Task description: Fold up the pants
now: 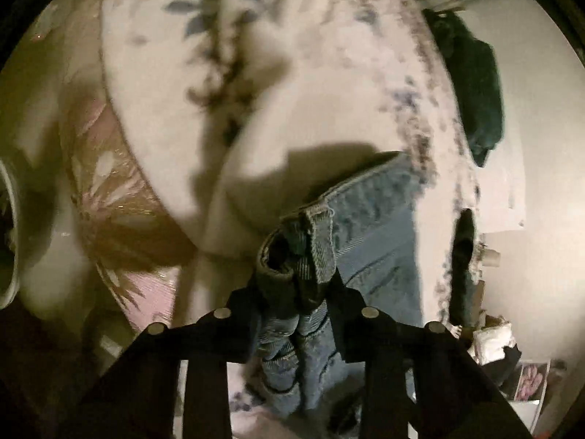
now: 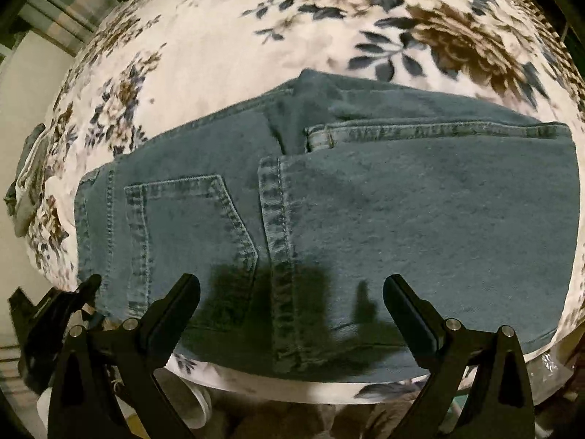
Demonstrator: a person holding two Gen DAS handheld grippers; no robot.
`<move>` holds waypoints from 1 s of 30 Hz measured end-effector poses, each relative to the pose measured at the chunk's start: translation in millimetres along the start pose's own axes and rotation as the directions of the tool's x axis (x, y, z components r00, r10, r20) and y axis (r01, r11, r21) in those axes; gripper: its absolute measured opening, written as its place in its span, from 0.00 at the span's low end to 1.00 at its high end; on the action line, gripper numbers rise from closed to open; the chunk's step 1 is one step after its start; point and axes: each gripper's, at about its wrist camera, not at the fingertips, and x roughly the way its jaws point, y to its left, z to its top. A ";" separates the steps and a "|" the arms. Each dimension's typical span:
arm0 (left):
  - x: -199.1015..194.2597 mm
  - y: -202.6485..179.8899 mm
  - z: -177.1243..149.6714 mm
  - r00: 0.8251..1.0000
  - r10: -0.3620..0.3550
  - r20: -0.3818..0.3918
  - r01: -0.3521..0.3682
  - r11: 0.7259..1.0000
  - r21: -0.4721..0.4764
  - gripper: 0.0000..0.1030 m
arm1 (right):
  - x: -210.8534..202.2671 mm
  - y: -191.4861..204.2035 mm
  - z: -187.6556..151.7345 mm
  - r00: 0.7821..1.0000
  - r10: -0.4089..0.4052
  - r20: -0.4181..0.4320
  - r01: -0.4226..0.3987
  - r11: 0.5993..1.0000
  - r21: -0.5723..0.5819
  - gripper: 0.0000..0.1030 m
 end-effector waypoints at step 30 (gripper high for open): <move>-30.5 -222.4 -153.1 0.994 -0.087 0.058 0.023 0.728 0.685 0.20 | -47.8 -126.3 -24.2 0.997 -0.040 0.071 0.029 0.988 0.150 0.99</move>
